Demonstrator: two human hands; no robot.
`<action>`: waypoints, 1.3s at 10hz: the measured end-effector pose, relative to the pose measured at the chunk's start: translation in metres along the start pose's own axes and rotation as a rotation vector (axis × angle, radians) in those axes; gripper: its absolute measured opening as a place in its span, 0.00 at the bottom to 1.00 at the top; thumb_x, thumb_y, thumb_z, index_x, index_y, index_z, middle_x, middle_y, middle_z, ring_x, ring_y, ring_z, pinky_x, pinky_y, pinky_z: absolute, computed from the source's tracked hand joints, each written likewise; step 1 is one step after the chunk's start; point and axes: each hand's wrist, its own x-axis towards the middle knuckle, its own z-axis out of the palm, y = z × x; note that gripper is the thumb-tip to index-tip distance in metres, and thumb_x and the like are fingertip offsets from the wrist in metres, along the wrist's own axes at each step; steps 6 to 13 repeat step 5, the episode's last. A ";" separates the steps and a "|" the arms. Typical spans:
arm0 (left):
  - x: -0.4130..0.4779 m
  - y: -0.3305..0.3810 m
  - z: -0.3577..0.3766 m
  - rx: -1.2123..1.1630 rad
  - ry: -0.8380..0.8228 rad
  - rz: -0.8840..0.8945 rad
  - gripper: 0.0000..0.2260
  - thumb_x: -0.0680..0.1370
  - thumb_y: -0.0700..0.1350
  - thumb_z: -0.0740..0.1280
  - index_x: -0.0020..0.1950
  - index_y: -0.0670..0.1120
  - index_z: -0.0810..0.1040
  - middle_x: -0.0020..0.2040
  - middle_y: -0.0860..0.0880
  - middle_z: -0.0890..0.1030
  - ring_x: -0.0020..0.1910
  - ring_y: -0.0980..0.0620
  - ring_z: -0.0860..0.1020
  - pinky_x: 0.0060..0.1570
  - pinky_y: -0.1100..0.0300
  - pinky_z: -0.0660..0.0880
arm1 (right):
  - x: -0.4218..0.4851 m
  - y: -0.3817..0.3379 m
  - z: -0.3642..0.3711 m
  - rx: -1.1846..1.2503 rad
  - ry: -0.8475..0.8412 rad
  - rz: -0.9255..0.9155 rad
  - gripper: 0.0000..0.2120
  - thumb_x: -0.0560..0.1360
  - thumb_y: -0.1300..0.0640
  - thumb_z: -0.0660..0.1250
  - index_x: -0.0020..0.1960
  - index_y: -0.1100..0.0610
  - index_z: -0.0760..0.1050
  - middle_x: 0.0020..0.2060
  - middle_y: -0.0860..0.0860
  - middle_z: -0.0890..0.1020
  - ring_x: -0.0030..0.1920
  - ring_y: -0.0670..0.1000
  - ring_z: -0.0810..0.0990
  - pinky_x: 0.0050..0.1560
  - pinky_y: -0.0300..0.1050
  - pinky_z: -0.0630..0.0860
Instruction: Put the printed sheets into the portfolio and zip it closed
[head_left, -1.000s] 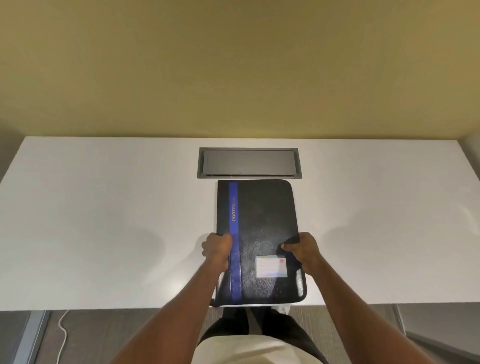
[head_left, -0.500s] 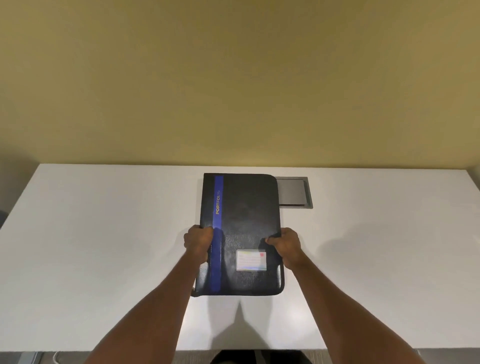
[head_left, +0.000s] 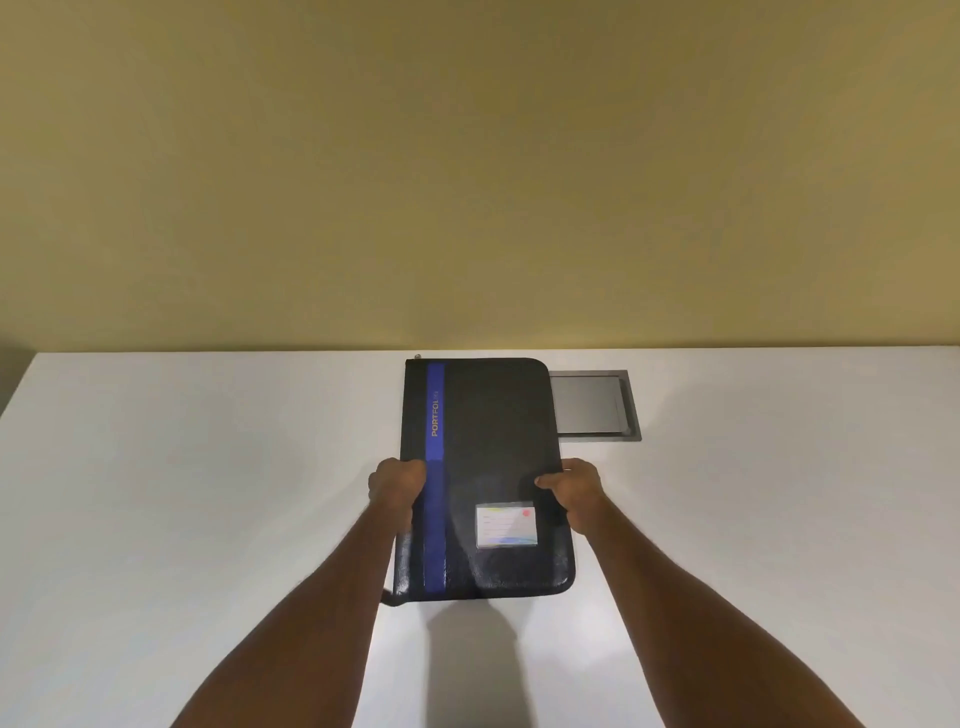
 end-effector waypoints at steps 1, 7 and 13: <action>-0.003 0.000 0.000 0.074 0.000 0.024 0.16 0.80 0.44 0.66 0.65 0.37 0.78 0.61 0.37 0.80 0.59 0.35 0.80 0.62 0.42 0.80 | 0.000 0.004 0.000 0.012 -0.016 0.007 0.14 0.78 0.63 0.71 0.63 0.62 0.77 0.62 0.58 0.83 0.53 0.58 0.82 0.63 0.56 0.79; -0.058 -0.048 0.007 0.521 0.207 0.340 0.18 0.84 0.49 0.62 0.71 0.40 0.70 0.69 0.40 0.75 0.69 0.38 0.73 0.70 0.39 0.70 | -0.055 0.037 0.022 -0.811 0.078 -0.473 0.35 0.78 0.52 0.70 0.80 0.58 0.58 0.76 0.56 0.66 0.75 0.58 0.67 0.75 0.51 0.67; -0.058 -0.048 0.007 0.521 0.207 0.340 0.18 0.84 0.49 0.62 0.71 0.40 0.70 0.69 0.40 0.75 0.69 0.38 0.73 0.70 0.39 0.70 | -0.055 0.037 0.022 -0.811 0.078 -0.473 0.35 0.78 0.52 0.70 0.80 0.58 0.58 0.76 0.56 0.66 0.75 0.58 0.67 0.75 0.51 0.67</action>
